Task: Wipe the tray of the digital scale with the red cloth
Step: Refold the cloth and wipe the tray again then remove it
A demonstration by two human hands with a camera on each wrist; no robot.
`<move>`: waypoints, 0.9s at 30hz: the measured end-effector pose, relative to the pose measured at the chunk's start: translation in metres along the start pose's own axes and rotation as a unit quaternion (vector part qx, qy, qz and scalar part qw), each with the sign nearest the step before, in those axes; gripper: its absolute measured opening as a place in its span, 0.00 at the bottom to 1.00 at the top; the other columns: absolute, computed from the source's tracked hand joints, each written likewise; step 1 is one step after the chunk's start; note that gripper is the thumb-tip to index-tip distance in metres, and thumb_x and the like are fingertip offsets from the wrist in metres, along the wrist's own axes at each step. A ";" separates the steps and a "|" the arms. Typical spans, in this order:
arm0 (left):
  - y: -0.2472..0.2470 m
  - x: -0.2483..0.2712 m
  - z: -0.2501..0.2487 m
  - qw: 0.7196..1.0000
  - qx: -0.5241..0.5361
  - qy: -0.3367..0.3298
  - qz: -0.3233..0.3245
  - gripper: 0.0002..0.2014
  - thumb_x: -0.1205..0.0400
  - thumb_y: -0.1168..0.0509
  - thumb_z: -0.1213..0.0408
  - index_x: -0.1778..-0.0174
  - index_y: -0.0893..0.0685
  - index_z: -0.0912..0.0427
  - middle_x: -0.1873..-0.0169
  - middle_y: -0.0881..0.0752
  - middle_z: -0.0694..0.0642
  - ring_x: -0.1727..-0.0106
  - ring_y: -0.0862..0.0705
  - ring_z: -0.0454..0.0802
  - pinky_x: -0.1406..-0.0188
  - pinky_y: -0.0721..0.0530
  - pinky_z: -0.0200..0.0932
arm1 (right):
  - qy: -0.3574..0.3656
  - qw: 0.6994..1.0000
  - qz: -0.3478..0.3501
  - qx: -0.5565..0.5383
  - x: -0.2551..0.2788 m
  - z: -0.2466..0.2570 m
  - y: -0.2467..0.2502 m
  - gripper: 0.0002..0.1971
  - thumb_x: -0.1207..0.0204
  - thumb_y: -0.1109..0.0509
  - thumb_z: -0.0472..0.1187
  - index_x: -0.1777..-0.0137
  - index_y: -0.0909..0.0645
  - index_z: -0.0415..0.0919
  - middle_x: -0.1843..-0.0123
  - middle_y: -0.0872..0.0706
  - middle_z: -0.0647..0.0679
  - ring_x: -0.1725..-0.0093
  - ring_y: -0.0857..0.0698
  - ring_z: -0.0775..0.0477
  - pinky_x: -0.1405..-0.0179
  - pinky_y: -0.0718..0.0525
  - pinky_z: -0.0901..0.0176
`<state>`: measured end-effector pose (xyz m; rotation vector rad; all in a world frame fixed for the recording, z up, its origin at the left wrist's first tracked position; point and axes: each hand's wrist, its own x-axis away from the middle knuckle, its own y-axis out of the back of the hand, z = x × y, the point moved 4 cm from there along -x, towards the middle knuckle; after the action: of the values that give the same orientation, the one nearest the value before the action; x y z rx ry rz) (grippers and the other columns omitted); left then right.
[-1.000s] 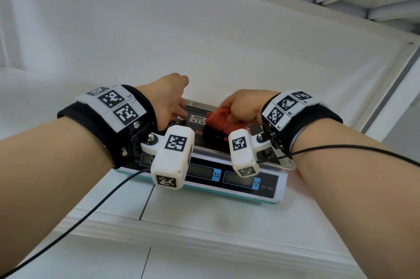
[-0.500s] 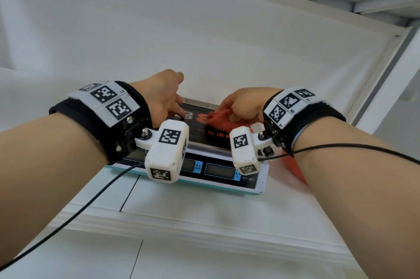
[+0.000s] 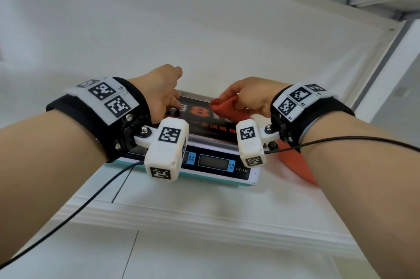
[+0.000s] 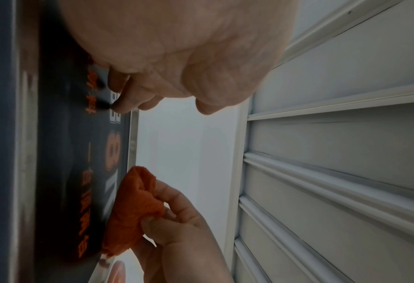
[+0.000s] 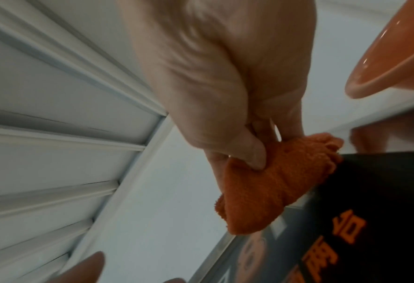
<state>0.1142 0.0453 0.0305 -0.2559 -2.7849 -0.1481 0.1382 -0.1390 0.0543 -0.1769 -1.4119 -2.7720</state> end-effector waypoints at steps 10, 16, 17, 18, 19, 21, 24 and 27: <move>0.010 -0.007 0.005 1.000 0.015 0.010 0.025 0.37 0.13 0.57 0.40 0.17 0.42 0.66 0.18 0.36 0.60 0.23 0.33 0.52 0.37 0.32 0.49 | -0.040 0.992 0.014 0.121 0.017 0.009 -0.010 0.22 0.17 0.45 0.23 0.30 0.19 0.41 0.37 0.15 0.37 0.38 0.16 0.32 0.37 0.17 0.39; 0.010 -0.009 0.007 0.998 0.028 0.017 0.047 0.36 0.14 0.58 0.42 0.16 0.47 0.65 0.17 0.41 0.60 0.15 0.52 0.54 0.24 0.46 0.58 | -0.064 0.986 0.031 0.148 0.033 0.002 -0.007 0.19 0.19 0.38 0.25 0.33 0.19 0.41 0.44 0.15 0.41 0.48 0.12 0.41 0.50 0.11 0.44; 0.010 -0.008 0.006 0.998 0.032 0.019 0.056 0.37 0.13 0.58 0.42 0.15 0.49 0.65 0.16 0.43 0.61 0.16 0.51 0.55 0.22 0.49 0.59 | -0.062 0.988 0.025 0.140 0.035 0.001 -0.007 0.13 0.20 0.32 0.29 0.39 0.16 0.43 0.49 0.13 0.44 0.56 0.13 0.47 0.57 0.11 0.50; 0.010 -0.007 0.005 0.997 0.033 0.018 0.063 0.37 0.13 0.59 0.42 0.15 0.50 0.65 0.16 0.43 0.61 0.17 0.46 0.55 0.24 0.44 0.59 | -0.064 0.989 0.020 0.129 0.038 0.001 -0.008 0.08 0.21 0.28 0.34 0.45 0.16 0.44 0.55 0.14 0.48 0.63 0.15 0.51 0.63 0.14 0.55; 0.011 -0.005 0.004 0.997 0.033 0.016 0.067 0.36 0.13 0.59 0.42 0.15 0.51 0.64 0.16 0.43 0.61 0.21 0.37 0.54 0.28 0.36 0.57 | -0.068 0.990 0.020 0.120 0.040 0.002 -0.009 0.06 0.22 0.26 0.36 0.48 0.16 0.44 0.59 0.15 0.49 0.66 0.17 0.52 0.63 0.16 0.56; 0.009 -0.002 0.002 0.996 0.035 0.014 0.075 0.36 0.13 0.59 0.42 0.15 0.52 0.64 0.16 0.43 0.60 0.31 0.28 0.54 0.38 0.28 0.55 | -0.076 0.991 0.032 0.108 0.045 0.003 -0.012 0.09 0.22 0.26 0.36 0.44 0.16 0.41 0.61 0.17 0.48 0.64 0.18 0.49 0.60 0.17 0.53; 0.009 -0.002 0.004 0.996 0.038 0.017 0.080 0.37 0.13 0.60 0.41 0.15 0.52 0.64 0.16 0.44 0.60 0.25 0.32 0.54 0.32 0.32 0.58 | -0.077 0.991 0.032 0.105 0.050 0.007 -0.016 0.12 0.21 0.29 0.32 0.38 0.18 0.38 0.62 0.18 0.48 0.68 0.18 0.51 0.71 0.17 0.61; 0.009 -0.006 0.006 0.996 0.050 0.009 0.075 0.36 0.13 0.59 0.42 0.15 0.51 0.64 0.16 0.44 0.60 0.16 0.46 0.54 0.24 0.44 0.59 | -0.072 0.992 0.027 0.097 0.053 0.010 -0.018 0.18 0.21 0.29 0.30 0.31 0.20 0.33 0.63 0.19 0.49 0.71 0.20 0.53 0.76 0.19 0.63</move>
<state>0.1195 0.0539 0.0232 -0.4333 -2.7333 0.0264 0.0852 -0.1188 0.0518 -0.4110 -1.6700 -2.6050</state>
